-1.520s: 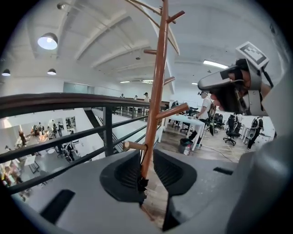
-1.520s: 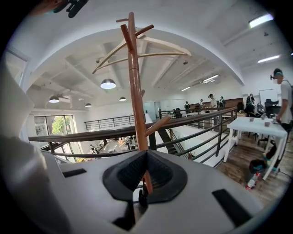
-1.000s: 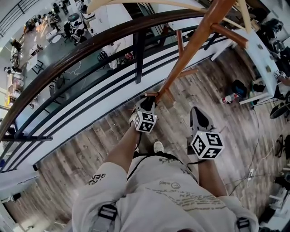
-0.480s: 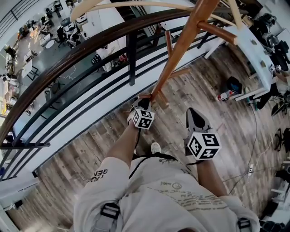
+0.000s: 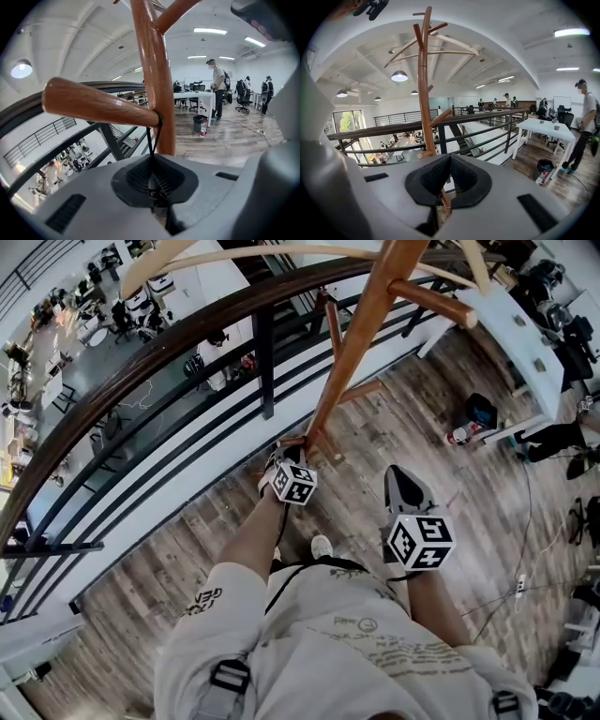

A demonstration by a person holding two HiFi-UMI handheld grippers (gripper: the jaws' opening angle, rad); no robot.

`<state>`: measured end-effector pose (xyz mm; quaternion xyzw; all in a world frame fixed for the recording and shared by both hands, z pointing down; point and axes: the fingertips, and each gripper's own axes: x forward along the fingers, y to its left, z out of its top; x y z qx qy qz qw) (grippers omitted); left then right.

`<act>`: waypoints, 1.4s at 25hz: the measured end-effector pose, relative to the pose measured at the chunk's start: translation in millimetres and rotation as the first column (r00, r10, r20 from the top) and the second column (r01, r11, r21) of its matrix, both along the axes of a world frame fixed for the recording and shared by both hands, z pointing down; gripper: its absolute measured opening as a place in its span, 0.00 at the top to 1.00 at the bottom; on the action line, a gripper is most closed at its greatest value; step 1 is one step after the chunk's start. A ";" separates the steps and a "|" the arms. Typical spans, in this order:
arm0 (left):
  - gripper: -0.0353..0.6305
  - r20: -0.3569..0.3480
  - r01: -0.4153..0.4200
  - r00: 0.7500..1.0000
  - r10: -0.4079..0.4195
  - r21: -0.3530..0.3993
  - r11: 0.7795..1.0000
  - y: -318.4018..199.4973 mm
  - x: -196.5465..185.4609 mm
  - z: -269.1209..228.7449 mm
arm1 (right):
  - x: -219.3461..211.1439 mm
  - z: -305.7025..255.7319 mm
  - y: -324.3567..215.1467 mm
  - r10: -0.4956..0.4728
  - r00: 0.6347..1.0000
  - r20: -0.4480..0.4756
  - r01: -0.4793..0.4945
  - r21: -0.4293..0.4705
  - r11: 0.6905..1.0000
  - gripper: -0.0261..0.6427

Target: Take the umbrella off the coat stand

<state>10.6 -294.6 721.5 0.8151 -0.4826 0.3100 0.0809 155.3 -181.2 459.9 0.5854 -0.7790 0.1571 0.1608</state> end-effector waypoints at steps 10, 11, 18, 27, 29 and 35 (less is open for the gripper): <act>0.93 -0.070 0.057 0.996 -0.059 -0.041 0.998 5.0 -6.7 -4.7 | -10.6 -1.4 -7.4 -0.028 1.000 0.005 0.028 0.000 1.000 0.96; 0.93 -0.075 0.065 0.995 -0.068 -0.043 0.997 6.9 -7.8 -5.7 | -12.0 -0.7 -7.7 -0.031 0.999 0.006 0.031 -0.001 1.000 0.96; 0.94 -0.107 0.095 0.989 -0.101 -0.061 0.994 19.7 -12.5 -20.6 | -22.5 -0.3 -10.9 -0.060 0.998 0.016 0.060 0.000 0.998 0.96; 0.94 -0.148 0.142 0.978 -0.147 -0.041 0.989 29.4 -23.1 -64.3 | -34.7 -12.4 -19.7 -0.100 0.992 0.072 0.099 0.025 0.995 0.96; 0.94 -0.147 0.158 0.976 -0.162 -0.038 0.987 28.4 -29.5 -75.2 | -38.3 -20.9 -26.1 -0.114 0.990 0.084 0.112 0.037 0.993 0.96; 0.94 -0.144 0.223 0.964 -0.222 -0.008 0.975 41.7 -61.5 -95.1 | -57.9 -21.9 -31.8 -0.168 0.979 0.116 0.160 0.071 0.984 0.96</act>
